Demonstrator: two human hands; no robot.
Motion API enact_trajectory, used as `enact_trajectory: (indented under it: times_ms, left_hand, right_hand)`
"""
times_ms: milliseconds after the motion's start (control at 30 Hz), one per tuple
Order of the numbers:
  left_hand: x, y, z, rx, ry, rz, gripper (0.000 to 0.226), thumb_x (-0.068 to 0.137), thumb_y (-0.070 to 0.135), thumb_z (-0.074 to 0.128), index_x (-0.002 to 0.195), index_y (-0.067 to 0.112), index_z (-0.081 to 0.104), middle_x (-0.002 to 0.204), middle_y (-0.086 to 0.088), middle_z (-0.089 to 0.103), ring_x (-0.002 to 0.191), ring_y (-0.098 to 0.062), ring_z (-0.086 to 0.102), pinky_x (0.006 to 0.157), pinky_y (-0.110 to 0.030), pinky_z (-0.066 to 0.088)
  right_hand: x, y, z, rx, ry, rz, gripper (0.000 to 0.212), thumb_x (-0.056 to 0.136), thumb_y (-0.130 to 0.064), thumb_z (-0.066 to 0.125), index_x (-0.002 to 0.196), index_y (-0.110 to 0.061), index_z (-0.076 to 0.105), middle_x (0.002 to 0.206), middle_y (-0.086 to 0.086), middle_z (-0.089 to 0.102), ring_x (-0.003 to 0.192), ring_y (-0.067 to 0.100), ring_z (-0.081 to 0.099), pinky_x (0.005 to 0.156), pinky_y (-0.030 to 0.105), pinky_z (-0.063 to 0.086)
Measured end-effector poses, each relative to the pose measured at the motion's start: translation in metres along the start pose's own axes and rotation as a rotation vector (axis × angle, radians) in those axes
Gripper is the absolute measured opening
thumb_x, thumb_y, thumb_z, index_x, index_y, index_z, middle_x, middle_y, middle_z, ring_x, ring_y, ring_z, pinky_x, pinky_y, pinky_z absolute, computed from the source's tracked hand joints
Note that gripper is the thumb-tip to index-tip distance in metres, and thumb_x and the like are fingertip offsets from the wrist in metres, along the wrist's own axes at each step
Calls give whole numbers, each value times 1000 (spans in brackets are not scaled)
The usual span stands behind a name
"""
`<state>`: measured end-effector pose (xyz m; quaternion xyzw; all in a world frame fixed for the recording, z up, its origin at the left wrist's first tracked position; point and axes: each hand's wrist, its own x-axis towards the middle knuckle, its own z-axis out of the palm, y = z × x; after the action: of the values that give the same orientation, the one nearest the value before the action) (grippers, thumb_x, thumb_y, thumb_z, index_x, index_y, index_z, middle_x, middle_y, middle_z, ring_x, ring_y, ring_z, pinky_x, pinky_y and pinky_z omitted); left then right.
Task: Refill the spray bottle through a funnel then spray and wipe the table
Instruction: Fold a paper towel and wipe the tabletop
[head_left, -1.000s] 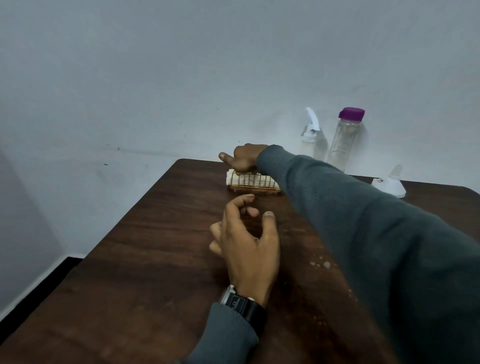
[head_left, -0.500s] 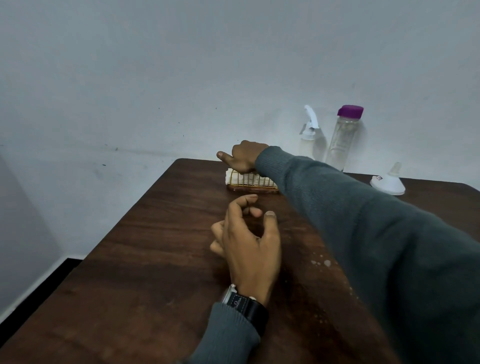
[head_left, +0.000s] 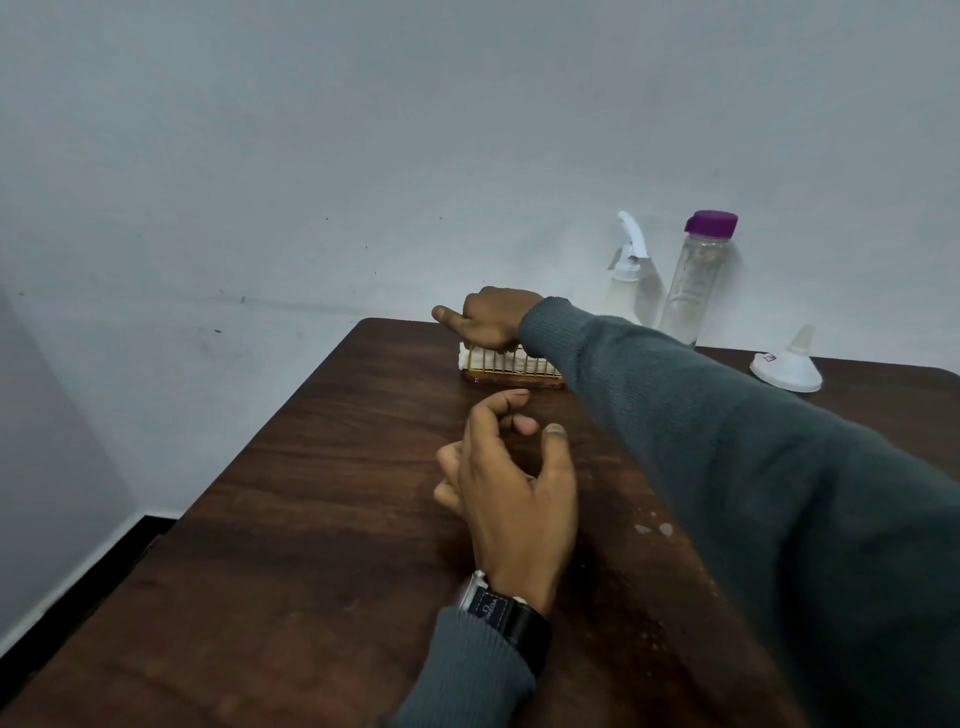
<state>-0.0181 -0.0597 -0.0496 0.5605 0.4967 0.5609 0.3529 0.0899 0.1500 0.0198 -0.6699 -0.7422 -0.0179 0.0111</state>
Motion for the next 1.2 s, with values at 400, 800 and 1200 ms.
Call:
enact_trajectory:
  times_ms: [400,800,1200]
  left_hand:
    - [1,-6,1,-15,-16,17,30,91,32,72,114,41,57,97,18,67,112,12,36,86,-23,15]
    - [3,-3,-2,-41,-2,18,30,92,28,72,115,40,57,96,16,67,112,-3,45,95,-25,16]
    - [0,4,-3,-237,-145,90,26,94,13,73,109,31,63,103,12,74,85,5,66,76,-18,54]
  right_hand:
    - [-6,-3,-6,29,-39,36,67,109,-59,23,68,-13,48,77,4,50,80,26,56,76,36,41]
    - [-43,40,-49,353,371,56,14,90,-15,78,100,-6,82,104,8,80,94,15,72,81,23,54]
    - [-199,57,-70,1051,598,85,19,93,3,74,95,-15,68,105,12,67,86,18,71,68,26,64]
